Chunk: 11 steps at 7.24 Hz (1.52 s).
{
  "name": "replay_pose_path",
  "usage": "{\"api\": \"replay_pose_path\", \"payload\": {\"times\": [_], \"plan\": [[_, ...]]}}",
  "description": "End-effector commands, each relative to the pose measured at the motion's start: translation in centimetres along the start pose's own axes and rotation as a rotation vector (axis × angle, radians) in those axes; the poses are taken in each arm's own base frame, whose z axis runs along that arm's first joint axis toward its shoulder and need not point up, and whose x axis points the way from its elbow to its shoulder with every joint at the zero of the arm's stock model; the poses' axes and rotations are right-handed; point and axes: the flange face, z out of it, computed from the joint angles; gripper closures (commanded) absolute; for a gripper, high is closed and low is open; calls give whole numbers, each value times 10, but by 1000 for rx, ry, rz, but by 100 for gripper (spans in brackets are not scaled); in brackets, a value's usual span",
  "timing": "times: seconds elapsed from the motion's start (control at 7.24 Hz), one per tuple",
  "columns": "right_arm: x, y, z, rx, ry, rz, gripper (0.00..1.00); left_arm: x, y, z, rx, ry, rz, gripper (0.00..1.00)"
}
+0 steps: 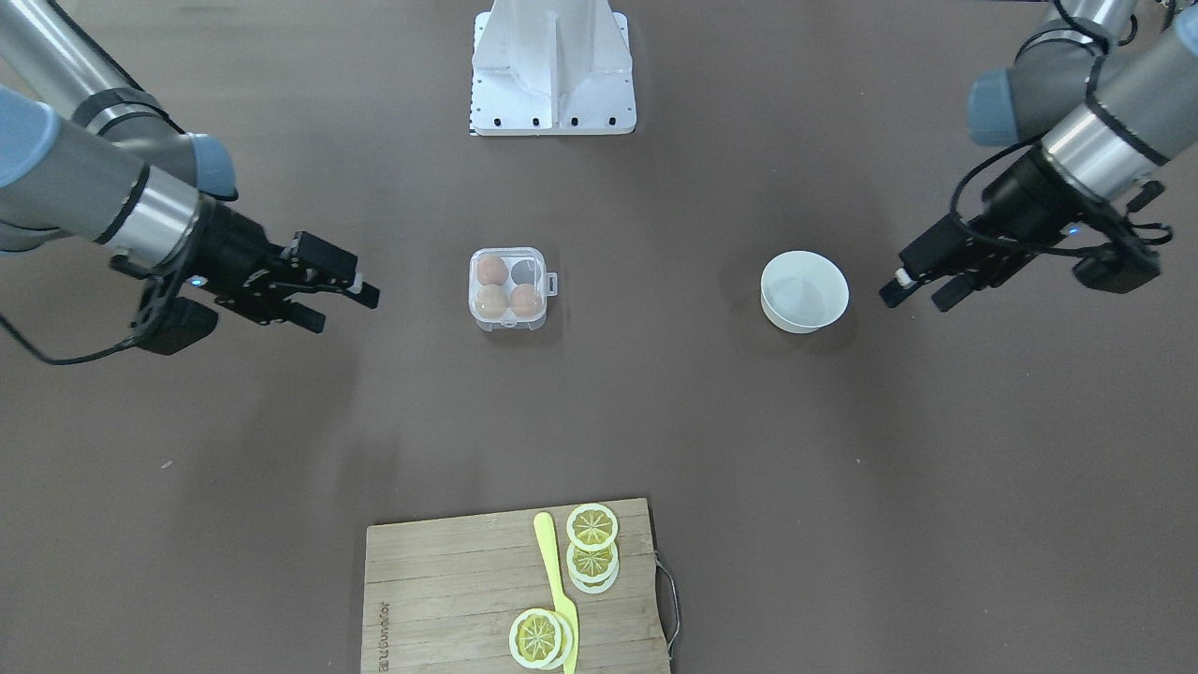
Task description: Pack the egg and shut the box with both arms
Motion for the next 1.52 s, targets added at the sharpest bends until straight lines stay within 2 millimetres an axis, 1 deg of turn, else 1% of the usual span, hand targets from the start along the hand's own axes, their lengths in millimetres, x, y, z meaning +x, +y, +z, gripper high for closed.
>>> {"api": "replay_pose_path", "payload": {"times": [0.0, 0.14, 0.28, 0.41, 0.55, 0.69, 0.83, 0.97, 1.1, 1.24, 1.38], "plan": [[88, -34, -65, 19, 169, -124, 0, -71, -38, -62, 117, -86, -7, 2], [123, -32, -85, 22, 214, -127, 0, -97, -50, -92, 157, -129, 37, 2], [166, -21, -106, 26, 253, -124, 0, -143, -47, -115, 158, -193, 122, 2], [205, -11, -130, 42, 300, -169, 0, -168, -52, -138, 175, -237, 149, 2], [234, -11, -146, 49, 382, -217, 0, -210, -41, -155, 162, -290, 189, 2], [269, -11, -161, 11, 519, -291, 0, -229, -43, -161, 121, -335, 223, 2], [302, -11, -182, -59, 642, -308, 0, -247, -46, -177, 73, -387, 253, 2], [321, -12, -207, -111, 696, -289, 0, -261, -46, -186, 20, -419, 280, 2], [335, -10, -232, -167, 717, -279, 0, -276, -43, -184, -54, -442, 302, 2], [338, -5, -243, -263, 731, -189, 0, -280, -45, -181, -90, -448, 310, 2], [328, -15, -266, -325, 737, -183, 0, -282, -48, -177, -114, -465, 277, 2]]}}
